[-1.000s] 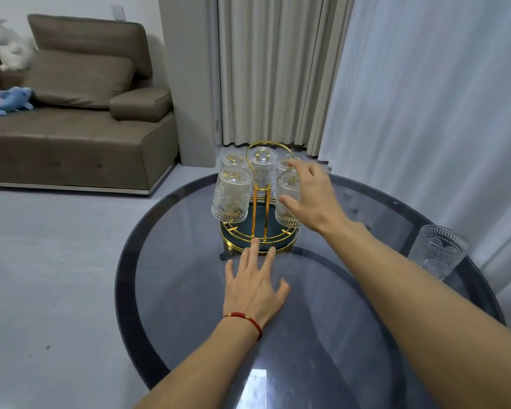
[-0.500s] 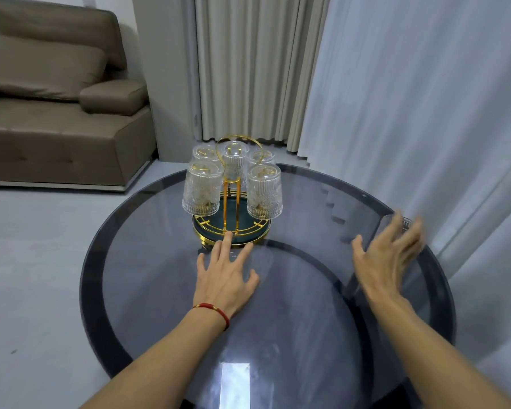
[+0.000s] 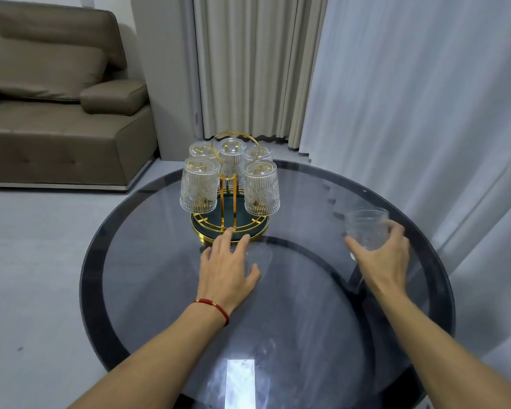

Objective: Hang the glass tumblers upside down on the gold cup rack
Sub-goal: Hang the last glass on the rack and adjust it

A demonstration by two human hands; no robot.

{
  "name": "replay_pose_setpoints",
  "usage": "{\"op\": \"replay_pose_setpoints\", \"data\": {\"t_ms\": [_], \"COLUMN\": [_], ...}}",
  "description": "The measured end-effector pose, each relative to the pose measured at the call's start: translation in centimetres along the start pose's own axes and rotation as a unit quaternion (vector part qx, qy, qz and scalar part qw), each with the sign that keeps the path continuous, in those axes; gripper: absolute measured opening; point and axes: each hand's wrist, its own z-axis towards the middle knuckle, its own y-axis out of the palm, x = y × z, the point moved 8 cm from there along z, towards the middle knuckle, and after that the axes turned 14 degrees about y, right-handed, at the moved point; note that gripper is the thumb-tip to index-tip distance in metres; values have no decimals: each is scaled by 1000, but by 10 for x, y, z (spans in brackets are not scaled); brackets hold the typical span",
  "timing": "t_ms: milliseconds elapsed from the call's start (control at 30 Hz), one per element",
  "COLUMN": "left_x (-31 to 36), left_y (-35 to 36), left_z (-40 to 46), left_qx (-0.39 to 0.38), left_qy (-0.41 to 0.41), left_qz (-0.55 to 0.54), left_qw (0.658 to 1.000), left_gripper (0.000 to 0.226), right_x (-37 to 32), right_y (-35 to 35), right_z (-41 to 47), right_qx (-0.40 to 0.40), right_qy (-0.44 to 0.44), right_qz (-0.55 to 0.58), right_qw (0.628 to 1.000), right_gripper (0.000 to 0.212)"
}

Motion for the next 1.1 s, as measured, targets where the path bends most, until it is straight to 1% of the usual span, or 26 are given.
{"op": "replay_pose_setpoints", "data": {"t_ms": [33, 67, 100, 133, 167, 200, 233, 267, 300, 367, 400, 433, 467, 500, 567, 633, 667, 700, 733, 767, 800, 833, 867, 900, 967, 1100], "left_x": [9, 17, 23, 29, 35, 40, 40, 36, 31, 21, 18, 17, 16, 15, 6, -17, -29, -37, -43, -44, -42, -40, -39, -38, -38, -39], "left_y": [-10, -18, -22, -21, -18, -14, -14, -17, -22, -26, -28, -31, -36, -41, -44, -39, -36, -37, -41, -44, -42, -36, -30, -25, -15, 2], "left_z": [3, 5, 7, 7, 6, 4, 2, 1, -1, -2, -2, -2, -1, 0, 1, -3, -7, -9, -9, -8, -5, -3, -3, -3, -3, -3], "left_qx": [47, 84, 101, 98, 83, 74, 80, 98, 125, 160, 164, 163, 162, 162, 176, 212, 225, 226, 214, 193, 167, 135, 109, 89, 52, 10], "left_qy": [16, 19, 3, -26, -60, -93, -122, -148, -170, -198, -194, -183, -167, -149, -155, -236, -275, -286, -262, -219, -174, -140, -116, -97, -70, -41], "left_qz": [-53, -135, -240, -356, -469, -546, -579, -591, -609, -679, -710, -733, -748, -755, -741, -704, -665, -604, -518, -431, -359, -300, -250, -203, -127, -81], "left_qw": [997, 987, 965, 929, 877, 830, 802, 787, 764, 689, 657, 634, 622, 618, 629, 636, 657, 709, 786, 854, 902, 934, 955, 970, 988, 996], "left_gripper": [59, 57, 59, 64, 72, 78, 78, 73, 64, 47, 45, 45, 46, 47, 49, 52, 49, 44, 37, 30, 29, 35, 44, 51, 61, 70], "right_x": [-16, -33, -49, -65, -79, -91, -99, -105, -109, -113, -114, -116, -119, -124, -142, -170, -185, -201, -218, -235, -250, -263, -274, -282, -292, -298], "right_y": [5, 12, 19, 26, 33, 40, 45, 50, 53, 54, 55, 58, 59, 59, 54, 46, 41, 35, 32, 29, 29, 31, 34, 39, 51, 75], "right_z": [-11, -23, -37, -52, -70, -89, -105, -116, -122, -124, -125, -127, -129, -131, -134, -134, -132, -130, -129, -128, -128, -128, -128, -127, -127, -125], "right_qx": [-33, -69, -110, -157, -207, -249, -279, -298, -313, -346, -369, -392, -403, -400, -351, -277, -247, -223, -202, -186, -173, -165, -160, -157, -156, -159], "right_qy": [-53, -106, -157, -203, -245, -283, -310, -319, -306, -214, -168, -133, -113, -100, -114, -154, -170, -185, -204, -226, -248, -266, -280, -291, -305, -328], "right_qz": [-12, -19, -19, -12, -8, -12, -22, -30, -26, 22, 48, 69, 86, 101, 102, 78, 75, 72, 65, 52, 33, 12, -10, -33, -80, -138], "right_qw": [998, 992, 981, 966, 947, 926, 909, 899, 899, 913, 913, 907, 904, 906, 924, 945, 951, 955, 956, 955, 953, 950, 946, 943, 936, 921], "right_gripper": [79, 80, 82, 84, 86, 88, 91, 93, 95, 90, 84, 81, 82, 82, 75, 64, 61, 60, 60, 61, 63, 64, 66, 67, 69, 71]}}
